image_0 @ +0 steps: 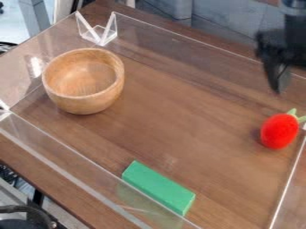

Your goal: Move the red fruit to the right

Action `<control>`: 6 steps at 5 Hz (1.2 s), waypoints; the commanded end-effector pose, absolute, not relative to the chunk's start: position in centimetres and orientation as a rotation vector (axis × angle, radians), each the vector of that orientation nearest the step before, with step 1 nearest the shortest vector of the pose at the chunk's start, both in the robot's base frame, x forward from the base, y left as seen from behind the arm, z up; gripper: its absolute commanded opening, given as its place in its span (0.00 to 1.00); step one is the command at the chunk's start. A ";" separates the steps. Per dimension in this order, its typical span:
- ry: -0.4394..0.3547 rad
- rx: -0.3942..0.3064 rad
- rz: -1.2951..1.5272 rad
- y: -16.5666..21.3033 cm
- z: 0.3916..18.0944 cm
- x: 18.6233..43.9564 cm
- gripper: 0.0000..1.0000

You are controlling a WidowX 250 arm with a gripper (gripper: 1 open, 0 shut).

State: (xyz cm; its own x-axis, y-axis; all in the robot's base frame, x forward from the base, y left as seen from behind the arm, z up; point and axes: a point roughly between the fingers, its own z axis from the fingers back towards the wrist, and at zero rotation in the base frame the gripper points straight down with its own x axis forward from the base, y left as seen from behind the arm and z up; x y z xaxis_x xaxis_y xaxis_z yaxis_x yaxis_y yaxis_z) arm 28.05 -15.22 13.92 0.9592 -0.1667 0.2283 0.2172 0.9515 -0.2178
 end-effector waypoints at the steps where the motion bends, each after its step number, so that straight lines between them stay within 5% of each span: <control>1: -0.209 -0.251 -0.242 -15.5 14.3 26.9 1.00; 5: -0.151 -0.232 -0.176 -13.6 10.4 26.4 1.00; 6: -0.152 -0.228 -0.130 -12.7 9.1 27.0 0.00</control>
State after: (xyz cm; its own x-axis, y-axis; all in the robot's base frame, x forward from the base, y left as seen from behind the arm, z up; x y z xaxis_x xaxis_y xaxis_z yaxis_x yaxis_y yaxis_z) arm 26.62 -12.57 8.28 0.9841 -0.1142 0.1361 0.1410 0.9682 -0.2068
